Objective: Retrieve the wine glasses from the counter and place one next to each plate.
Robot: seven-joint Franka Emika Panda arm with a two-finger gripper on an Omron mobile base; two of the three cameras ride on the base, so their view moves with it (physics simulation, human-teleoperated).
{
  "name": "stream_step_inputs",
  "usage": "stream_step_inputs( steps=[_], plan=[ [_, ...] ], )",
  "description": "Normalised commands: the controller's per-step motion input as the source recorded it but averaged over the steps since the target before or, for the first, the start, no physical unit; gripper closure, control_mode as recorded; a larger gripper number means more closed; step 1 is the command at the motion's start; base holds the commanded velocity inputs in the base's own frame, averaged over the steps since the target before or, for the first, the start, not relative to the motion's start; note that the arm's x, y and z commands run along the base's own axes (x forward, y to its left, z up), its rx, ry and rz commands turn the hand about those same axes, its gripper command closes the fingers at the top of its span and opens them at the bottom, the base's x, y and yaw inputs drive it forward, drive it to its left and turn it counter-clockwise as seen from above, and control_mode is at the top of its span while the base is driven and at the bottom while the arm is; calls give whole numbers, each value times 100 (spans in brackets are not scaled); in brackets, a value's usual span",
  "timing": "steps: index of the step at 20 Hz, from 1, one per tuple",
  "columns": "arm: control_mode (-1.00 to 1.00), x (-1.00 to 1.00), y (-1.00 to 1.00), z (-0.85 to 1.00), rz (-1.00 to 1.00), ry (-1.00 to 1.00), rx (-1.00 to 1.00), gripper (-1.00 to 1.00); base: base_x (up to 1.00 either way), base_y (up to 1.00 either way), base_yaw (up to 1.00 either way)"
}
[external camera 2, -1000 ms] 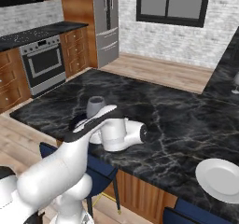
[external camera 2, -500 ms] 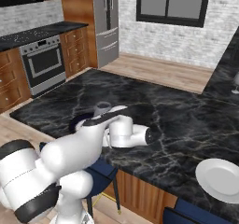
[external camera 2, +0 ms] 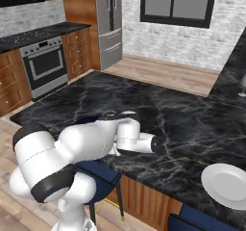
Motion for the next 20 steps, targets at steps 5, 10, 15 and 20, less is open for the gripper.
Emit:
stream_step_inputs(
  steps=[5,10,15,20],
  plan=[
    [-100,34,-3,-27,0,4,0,100,0,0,0],
    [-100,27,0,-31,0,3,0,100,0,0,0],
    [-100,15,0,-17,0,1,0,100,0,0,0],
    [-100,38,0,-14,0,0,0,100,0,0,0]
  ],
)
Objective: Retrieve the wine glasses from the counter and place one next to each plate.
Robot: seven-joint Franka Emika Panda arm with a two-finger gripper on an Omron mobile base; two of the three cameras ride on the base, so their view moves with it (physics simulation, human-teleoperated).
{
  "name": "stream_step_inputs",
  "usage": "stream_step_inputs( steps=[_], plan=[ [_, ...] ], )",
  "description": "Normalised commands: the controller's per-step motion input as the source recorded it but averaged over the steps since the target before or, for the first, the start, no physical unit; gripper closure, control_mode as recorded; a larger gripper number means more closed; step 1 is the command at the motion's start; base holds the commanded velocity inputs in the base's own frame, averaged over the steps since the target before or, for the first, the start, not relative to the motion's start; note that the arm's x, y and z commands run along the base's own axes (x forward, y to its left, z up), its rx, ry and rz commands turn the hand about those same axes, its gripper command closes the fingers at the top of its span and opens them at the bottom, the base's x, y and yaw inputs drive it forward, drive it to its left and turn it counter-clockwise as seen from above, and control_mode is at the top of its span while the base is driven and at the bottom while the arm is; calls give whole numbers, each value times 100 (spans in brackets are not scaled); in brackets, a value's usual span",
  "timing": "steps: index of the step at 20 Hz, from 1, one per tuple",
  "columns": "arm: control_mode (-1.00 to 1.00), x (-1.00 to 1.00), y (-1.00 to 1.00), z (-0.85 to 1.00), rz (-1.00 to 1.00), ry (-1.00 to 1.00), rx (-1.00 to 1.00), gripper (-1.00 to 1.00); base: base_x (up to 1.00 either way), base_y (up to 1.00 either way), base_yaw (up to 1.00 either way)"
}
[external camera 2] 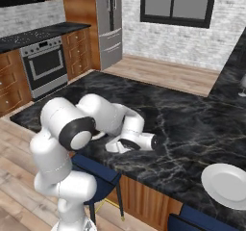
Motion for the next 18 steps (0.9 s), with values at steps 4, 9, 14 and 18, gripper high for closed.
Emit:
stream_step_inputs(
  steps=[4,9,14,18],
  plan=[
    [-100,37,-1,-24,0,0,0,100,0,0,0],
    [-100,19,-8,-18,1,-3,0,100,0,0,0],
    [-100,16,0,-22,1,-6,0,100,0,0,0],
    [-100,3,0,-30,0,-4,0,100,0,0,0]
  ],
)
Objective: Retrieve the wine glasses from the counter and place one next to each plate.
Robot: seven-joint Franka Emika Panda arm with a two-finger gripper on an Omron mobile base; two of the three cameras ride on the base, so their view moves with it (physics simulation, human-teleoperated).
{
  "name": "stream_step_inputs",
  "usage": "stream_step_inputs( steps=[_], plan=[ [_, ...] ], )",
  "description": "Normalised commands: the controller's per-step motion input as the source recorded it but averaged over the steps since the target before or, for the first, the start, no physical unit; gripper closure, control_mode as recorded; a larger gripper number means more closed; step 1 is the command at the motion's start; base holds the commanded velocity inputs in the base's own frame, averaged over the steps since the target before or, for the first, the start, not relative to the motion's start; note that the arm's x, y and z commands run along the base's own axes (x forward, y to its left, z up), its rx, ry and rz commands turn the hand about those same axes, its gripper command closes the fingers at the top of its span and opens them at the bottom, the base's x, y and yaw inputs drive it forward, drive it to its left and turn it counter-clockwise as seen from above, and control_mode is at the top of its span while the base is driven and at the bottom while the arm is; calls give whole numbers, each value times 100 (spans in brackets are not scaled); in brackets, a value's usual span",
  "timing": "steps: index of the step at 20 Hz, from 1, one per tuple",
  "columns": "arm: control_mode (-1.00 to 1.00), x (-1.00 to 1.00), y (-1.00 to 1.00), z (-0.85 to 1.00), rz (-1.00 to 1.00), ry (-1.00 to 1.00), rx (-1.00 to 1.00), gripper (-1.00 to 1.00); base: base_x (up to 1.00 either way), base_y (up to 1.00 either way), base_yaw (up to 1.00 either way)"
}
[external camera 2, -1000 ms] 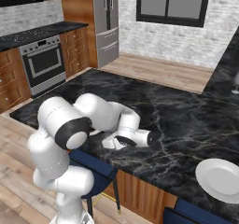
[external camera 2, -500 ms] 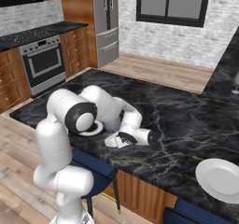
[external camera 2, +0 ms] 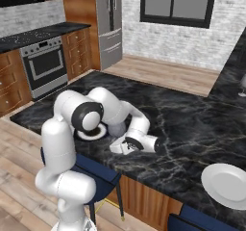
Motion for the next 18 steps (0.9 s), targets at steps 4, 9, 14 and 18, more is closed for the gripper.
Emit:
stream_step_inputs(
  steps=[4,9,14,18],
  plan=[
    [-100,0,-10,-19,0,0,0,-100,0,0,0],
    [-100,-4,-11,0,0,7,0,-100,0,0,0],
    [-100,0,-1,0,0,5,0,-100,0,0,0],
    [-100,0,5,-3,0,0,0,-100,0,0,0]
  ],
)
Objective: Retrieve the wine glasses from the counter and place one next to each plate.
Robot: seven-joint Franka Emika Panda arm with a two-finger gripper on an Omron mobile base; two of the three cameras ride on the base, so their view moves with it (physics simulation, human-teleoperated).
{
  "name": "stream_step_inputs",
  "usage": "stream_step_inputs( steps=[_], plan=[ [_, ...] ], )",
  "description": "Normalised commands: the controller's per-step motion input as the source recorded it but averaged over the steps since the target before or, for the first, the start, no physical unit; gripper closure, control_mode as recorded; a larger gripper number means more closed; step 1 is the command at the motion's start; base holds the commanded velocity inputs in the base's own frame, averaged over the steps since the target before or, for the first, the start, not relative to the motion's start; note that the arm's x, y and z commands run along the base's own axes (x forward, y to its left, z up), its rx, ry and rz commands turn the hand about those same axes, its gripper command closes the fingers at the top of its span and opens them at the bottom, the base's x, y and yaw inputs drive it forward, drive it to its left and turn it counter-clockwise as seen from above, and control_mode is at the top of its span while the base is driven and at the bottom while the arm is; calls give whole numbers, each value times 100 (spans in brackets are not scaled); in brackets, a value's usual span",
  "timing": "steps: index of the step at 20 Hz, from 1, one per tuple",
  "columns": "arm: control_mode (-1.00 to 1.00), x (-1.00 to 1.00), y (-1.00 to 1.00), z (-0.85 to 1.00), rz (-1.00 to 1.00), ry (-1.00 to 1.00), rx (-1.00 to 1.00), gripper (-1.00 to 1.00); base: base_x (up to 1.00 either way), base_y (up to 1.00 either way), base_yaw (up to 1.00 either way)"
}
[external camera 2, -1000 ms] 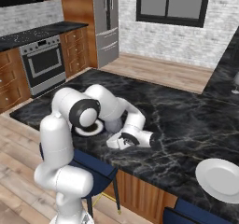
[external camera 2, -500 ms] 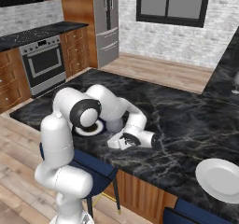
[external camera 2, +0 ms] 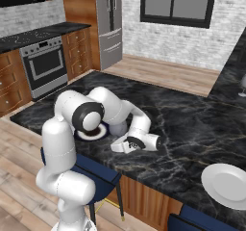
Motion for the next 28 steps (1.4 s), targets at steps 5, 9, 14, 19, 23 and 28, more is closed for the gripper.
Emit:
stream_step_inputs(
  steps=[5,9,14,19,23,28],
  plan=[
    [-100,-2,-15,-3,0,-2,0,-100,0,0,0],
    [-100,0,2,0,0,0,-1,-100,0,0,0],
    [-100,-13,12,-4,3,0,0,-100,0,0,0],
    [-100,-12,36,-12,7,0,-1,-100,0,0,0],
    [-100,-8,17,-16,0,0,-2,-100,0,0,0],
    [-100,15,2,-16,0,2,1,-100,0,0,0]
  ],
)
